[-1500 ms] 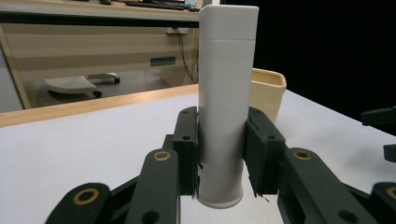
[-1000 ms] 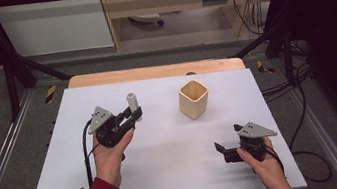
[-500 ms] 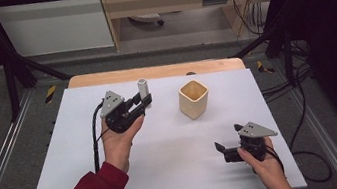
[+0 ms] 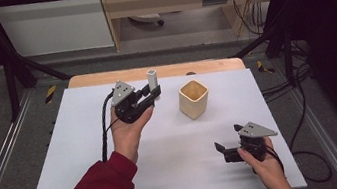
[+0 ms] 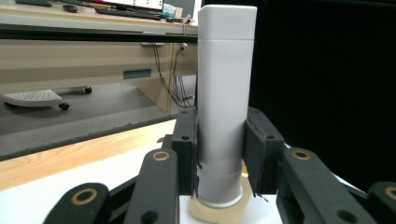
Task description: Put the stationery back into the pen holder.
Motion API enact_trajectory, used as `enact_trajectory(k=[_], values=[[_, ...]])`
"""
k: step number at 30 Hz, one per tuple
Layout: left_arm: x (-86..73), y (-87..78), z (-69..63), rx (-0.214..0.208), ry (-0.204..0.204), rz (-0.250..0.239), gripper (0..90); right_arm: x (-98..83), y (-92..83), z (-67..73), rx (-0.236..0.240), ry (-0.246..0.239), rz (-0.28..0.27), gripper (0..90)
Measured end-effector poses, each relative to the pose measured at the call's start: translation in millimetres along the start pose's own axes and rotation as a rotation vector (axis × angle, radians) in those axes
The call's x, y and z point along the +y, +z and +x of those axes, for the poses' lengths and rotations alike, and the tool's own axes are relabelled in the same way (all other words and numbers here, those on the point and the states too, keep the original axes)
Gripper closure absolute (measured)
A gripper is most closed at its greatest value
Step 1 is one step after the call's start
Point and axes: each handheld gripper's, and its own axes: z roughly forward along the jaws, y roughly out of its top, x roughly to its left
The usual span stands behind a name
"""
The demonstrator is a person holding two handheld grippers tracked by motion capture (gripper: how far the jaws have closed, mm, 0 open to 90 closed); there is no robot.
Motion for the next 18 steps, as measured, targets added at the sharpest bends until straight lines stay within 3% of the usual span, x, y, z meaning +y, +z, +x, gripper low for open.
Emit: enact_trajectory(k=[18], values=[[25.4,40.1,-24.6,-0.024,0.024,-0.018,68.0,0.0,0.0,-0.3,0.007,0.003,0.002,3.2]])
